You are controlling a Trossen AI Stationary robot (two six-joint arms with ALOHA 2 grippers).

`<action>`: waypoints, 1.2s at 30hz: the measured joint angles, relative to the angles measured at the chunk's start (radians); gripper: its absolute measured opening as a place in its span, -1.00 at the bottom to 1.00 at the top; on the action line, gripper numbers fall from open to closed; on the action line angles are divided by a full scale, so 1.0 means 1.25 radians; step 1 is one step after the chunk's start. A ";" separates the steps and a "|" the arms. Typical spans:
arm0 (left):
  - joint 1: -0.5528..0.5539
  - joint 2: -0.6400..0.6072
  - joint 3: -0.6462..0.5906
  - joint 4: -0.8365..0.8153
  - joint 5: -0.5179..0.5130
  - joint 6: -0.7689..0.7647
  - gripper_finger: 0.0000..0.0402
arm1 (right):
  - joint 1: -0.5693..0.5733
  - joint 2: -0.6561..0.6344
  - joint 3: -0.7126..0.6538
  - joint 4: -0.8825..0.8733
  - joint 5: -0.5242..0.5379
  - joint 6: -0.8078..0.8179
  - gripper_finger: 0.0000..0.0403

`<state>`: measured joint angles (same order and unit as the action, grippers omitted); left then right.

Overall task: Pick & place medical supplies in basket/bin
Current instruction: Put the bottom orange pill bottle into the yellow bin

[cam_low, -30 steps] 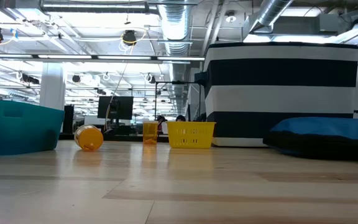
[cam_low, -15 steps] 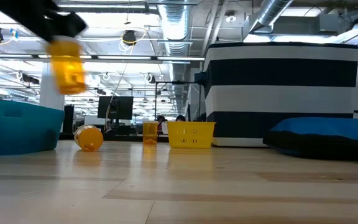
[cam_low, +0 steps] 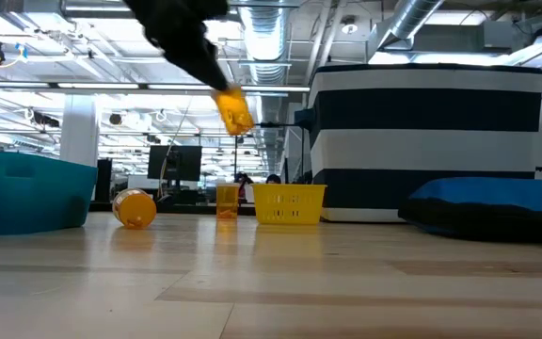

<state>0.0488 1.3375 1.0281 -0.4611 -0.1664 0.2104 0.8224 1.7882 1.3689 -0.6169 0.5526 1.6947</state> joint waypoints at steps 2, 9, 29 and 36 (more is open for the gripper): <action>0.030 0.042 0.029 0.006 0.017 0.039 0.06 | -0.001 0.000 0.000 0.001 -0.001 0.000 0.06; 0.117 0.192 0.133 0.016 0.056 0.166 0.06 | 0.000 0.000 0.000 0.000 -0.001 0.026 0.06; 0.253 0.356 0.207 0.040 0.157 0.205 0.06 | -0.010 0.000 0.000 -0.018 -0.001 0.069 0.06; 0.259 0.392 0.207 0.078 0.154 0.205 0.06 | -0.017 0.000 0.000 -0.024 -0.002 0.070 0.06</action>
<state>0.3724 1.8280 1.2865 -0.3633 0.0258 0.4667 0.8017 1.7882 1.3689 -0.6471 0.5507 1.7820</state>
